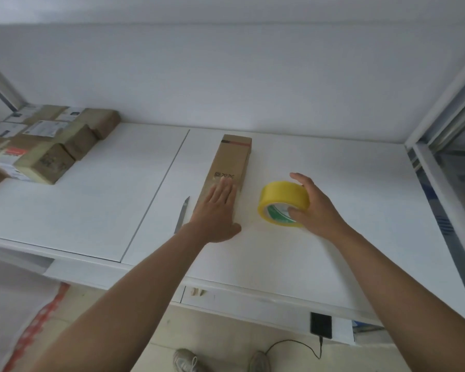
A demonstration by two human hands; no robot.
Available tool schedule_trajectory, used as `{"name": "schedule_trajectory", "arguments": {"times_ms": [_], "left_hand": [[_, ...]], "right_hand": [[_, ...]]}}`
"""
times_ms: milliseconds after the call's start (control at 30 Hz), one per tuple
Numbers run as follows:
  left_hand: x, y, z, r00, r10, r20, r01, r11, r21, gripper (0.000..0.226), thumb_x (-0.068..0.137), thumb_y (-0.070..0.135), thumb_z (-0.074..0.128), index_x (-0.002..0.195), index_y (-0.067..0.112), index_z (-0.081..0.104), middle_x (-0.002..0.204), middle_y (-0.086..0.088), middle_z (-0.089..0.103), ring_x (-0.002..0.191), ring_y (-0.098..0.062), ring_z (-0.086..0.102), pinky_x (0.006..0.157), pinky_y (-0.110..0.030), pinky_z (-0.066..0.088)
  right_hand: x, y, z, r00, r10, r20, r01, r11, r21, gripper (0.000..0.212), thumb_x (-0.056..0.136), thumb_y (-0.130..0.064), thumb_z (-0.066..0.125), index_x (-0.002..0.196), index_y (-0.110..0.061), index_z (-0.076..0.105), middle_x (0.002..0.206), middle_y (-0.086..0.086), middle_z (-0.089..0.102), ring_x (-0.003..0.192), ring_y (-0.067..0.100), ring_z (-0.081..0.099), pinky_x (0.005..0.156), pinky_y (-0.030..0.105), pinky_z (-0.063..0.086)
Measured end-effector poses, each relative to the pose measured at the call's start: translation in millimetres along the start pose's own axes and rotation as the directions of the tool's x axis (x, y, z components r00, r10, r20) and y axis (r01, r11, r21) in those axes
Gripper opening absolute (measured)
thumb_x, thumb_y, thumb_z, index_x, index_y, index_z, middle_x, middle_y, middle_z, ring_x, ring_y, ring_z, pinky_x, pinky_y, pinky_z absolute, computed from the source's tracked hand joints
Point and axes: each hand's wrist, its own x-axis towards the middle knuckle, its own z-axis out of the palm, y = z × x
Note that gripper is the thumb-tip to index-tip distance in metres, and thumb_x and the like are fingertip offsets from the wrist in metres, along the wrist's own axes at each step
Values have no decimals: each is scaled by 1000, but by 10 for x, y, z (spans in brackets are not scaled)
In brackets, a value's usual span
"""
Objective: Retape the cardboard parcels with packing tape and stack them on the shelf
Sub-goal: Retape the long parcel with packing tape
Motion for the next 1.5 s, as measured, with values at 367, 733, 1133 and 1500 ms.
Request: {"name": "schedule_trajectory", "arguments": {"times_ms": [367,733,1133,1500], "left_hand": [[32,-90,10,1000,12,-2,-13,999,-49,95,95,53,48,157,20,-15,164,-7,-21,151,-26,-22,122,-45,-9],[64,-75,49,1000,5,9,-5,1000,-4,87,93,60,43,155,40,-14,163,-5,-26,149,-25,-26,123,-44,-8],[71,-33,90,998,-41,-49,38,998,-53,93,93,64,38,157,26,-17,164,-3,-22,151,-22,-23,124,-43,-6],[-3,29,-99,997,-70,-12,61,935,-350,79,99,56,40,160,21,6,166,5,-3,153,-17,-10,123,-39,-3]], "right_hand": [[-24,81,-350,993,22,119,20,939,-344,82,89,-21,62,149,-56,19,110,-4,45,98,20,52,84,36,47],[275,-589,-416,987,107,122,4,735,-678,89,86,-84,22,136,-18,55,145,7,43,135,30,37,115,52,21],[675,-731,187,969,83,231,80,782,-618,61,100,-61,32,133,-13,52,135,11,52,124,32,50,91,43,42],[626,-694,180,965,63,254,101,807,-582,51,100,-57,34,131,-21,52,131,1,59,116,26,56,83,38,42]]}}
